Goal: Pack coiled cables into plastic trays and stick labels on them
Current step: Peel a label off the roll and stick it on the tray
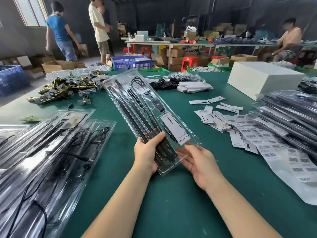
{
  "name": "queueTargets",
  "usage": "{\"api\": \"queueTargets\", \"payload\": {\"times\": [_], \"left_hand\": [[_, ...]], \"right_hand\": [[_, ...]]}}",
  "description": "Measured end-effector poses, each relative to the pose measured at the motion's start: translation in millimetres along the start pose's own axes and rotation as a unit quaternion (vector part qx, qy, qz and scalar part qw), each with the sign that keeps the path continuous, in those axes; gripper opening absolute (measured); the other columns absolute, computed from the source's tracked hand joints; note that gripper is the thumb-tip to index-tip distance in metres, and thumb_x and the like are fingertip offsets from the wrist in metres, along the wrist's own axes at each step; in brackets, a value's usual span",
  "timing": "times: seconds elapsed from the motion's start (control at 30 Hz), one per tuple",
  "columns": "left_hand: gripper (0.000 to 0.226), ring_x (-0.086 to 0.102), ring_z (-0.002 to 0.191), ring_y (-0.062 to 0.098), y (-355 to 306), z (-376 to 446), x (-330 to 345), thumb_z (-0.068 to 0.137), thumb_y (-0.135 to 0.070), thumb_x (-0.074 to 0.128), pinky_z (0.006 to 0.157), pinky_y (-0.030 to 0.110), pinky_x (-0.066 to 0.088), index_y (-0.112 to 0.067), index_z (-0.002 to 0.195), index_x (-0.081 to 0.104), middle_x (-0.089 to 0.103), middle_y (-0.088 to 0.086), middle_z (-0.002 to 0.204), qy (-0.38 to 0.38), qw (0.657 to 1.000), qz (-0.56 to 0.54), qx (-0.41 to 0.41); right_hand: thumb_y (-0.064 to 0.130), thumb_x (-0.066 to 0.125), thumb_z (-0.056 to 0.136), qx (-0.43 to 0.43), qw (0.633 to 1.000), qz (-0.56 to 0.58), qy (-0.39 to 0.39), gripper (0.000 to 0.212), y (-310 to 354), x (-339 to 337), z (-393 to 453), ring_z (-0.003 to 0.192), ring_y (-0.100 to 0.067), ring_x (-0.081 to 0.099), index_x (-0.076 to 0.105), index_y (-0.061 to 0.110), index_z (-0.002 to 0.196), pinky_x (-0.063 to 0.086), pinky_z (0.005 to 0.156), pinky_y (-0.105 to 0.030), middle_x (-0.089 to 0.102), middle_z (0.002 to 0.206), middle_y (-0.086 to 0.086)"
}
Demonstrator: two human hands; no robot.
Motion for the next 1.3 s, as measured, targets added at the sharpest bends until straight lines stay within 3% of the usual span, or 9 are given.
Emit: {"api": "queueTargets", "payload": {"times": [0.1,0.23,0.4,0.67,0.87,1.13,1.3], "left_hand": [[0.036,0.073,0.079,0.03,1,1,-1,0.071,-0.006,0.082,0.065,0.043,0.058,-0.009,0.102,0.065,0.074,0.016,0.092,-0.007,1.0,0.003,0.015],[0.036,0.072,0.083,0.032,2,2,1,0.072,-0.005,0.081,0.071,0.049,0.059,-0.009,0.103,0.064,0.074,0.016,0.094,-0.009,1.0,-0.003,0.022],[0.034,0.072,0.077,0.029,2,2,1,0.072,-0.004,0.081,0.065,0.042,0.058,-0.01,0.1,0.064,0.074,0.015,0.091,-0.013,0.999,-0.014,0.027],[0.038,0.072,0.079,0.03,2,-1,2,0.071,-0.004,0.081,0.068,0.043,0.059,-0.006,0.105,0.064,0.074,0.016,0.091,-0.017,0.999,-0.015,0.026],[0.036,0.073,0.076,0.028,0,-2,1,0.072,-0.004,0.081,0.062,0.039,0.058,-0.008,0.103,0.064,0.074,0.014,0.089,-0.021,0.999,-0.022,0.026],[0.037,0.072,0.084,0.032,-2,-5,1,0.076,-0.006,0.078,0.072,0.05,0.059,-0.005,0.111,0.063,0.073,0.017,0.097,0.006,1.0,-0.003,0.016],[0.043,0.072,0.075,0.03,-11,-9,-1,0.071,-0.008,0.078,0.061,0.039,0.057,-0.004,0.111,0.063,0.073,0.019,0.092,0.099,0.988,0.093,-0.069]], "right_hand": [[0.01,0.057,0.095,0.001,1.0,0.001,-0.019,0.008,-1,1,-1,0.076,-0.016,0.074,0.059,0.008,0.103,0.056,0.057,-0.022,0.076,0.086,-0.011],[0.009,0.056,0.095,0.003,1.0,-0.018,-0.023,0.007,1,2,-2,0.072,-0.016,0.072,0.06,0.009,0.101,0.054,0.054,-0.021,0.076,0.083,-0.008],[0.008,0.054,0.095,-0.031,0.998,-0.025,-0.043,0.009,3,5,-2,0.067,-0.015,0.072,0.058,0.013,0.09,0.055,0.056,-0.023,0.075,0.075,-0.006],[0.003,0.054,0.091,-0.027,0.998,-0.029,-0.049,0.013,6,7,0,0.062,-0.015,0.072,0.054,0.015,0.087,0.053,0.05,-0.022,0.073,0.069,-0.006],[0.004,0.055,0.094,-0.037,0.999,-0.016,-0.024,0.01,4,5,-1,0.068,-0.018,0.073,0.058,0.013,0.092,0.056,0.054,-0.023,0.075,0.076,-0.01],[0.003,0.054,0.093,-0.051,0.996,-0.074,0.014,0.012,10,0,-4,0.073,-0.021,0.074,0.054,0.014,0.099,0.057,0.058,-0.026,0.075,0.082,-0.01],[0.019,0.064,0.091,-0.037,0.99,-0.11,0.081,0.022,26,-10,-8,0.08,-0.018,0.071,0.061,0.015,0.113,0.056,0.063,-0.031,0.073,0.099,-0.007]]}}
Point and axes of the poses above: each hand's wrist, its own z-axis towards the middle knuckle, its own x-axis out of the palm, y = z × x, the point moved 3 cm from there along z, towards the middle knuckle
